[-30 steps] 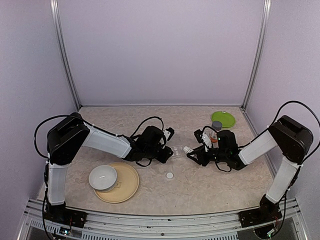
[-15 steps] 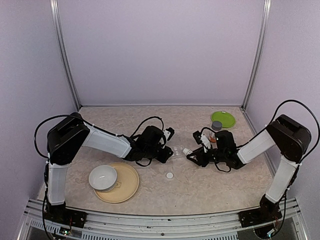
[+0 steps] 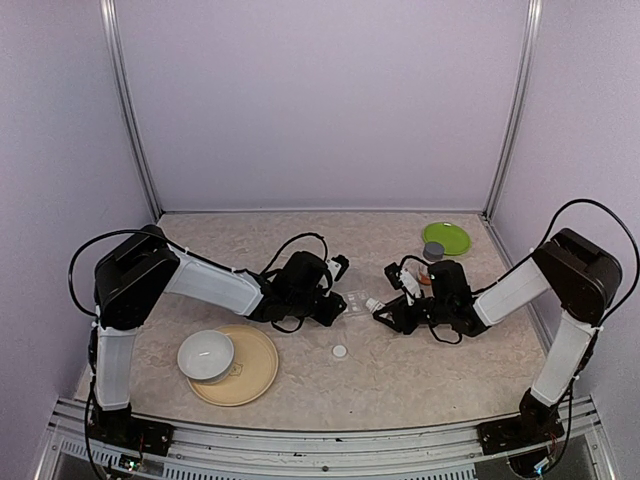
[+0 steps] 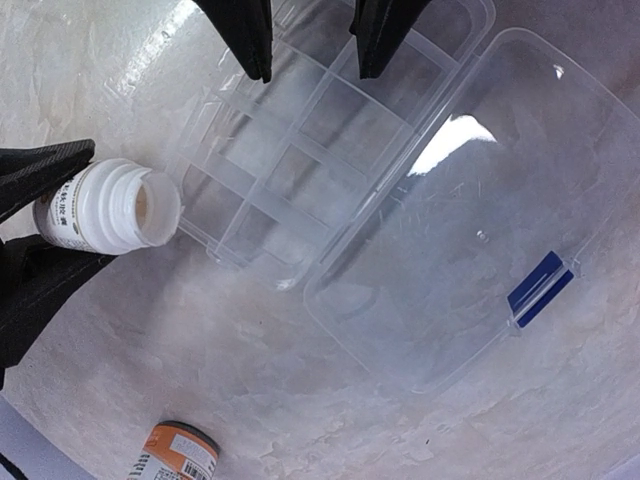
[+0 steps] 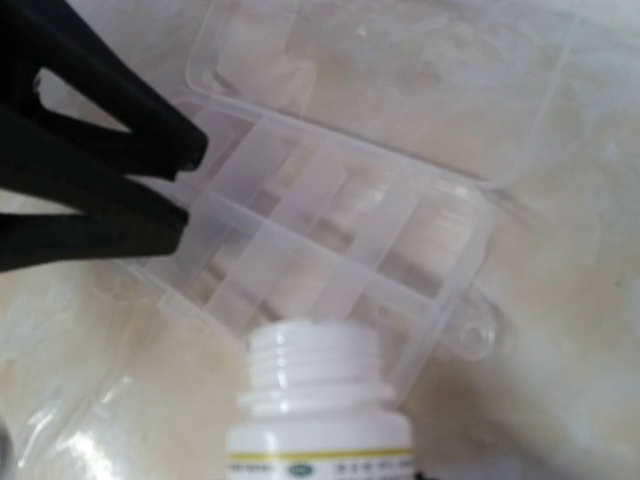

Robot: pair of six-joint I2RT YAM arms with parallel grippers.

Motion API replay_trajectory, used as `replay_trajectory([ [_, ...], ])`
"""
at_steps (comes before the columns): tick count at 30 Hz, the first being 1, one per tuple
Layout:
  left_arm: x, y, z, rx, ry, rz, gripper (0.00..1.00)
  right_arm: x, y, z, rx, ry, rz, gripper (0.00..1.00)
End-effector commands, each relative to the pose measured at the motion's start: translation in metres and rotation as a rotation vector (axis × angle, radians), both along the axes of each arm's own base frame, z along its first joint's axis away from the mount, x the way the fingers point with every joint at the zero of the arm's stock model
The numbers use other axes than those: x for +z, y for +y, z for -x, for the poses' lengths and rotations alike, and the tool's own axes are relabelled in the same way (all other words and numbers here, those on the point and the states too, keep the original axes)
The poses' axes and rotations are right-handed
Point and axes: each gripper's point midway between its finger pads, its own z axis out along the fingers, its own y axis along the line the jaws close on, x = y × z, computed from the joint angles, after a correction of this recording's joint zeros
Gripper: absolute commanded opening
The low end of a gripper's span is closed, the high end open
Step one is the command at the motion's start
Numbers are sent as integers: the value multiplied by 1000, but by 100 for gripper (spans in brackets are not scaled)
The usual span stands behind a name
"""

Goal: Sort the pills into containers
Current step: Pour the pill into the compartment of the pill container.

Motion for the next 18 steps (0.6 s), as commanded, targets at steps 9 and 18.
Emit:
replay_trajectory([
  [9,-28,7,7,-15,57,-64,29,9,-3,-1,-6,16,5,0],
  [18,-28,6,7,-17,57,-65,29,17,-4,-1,-4,12,9,0],
])
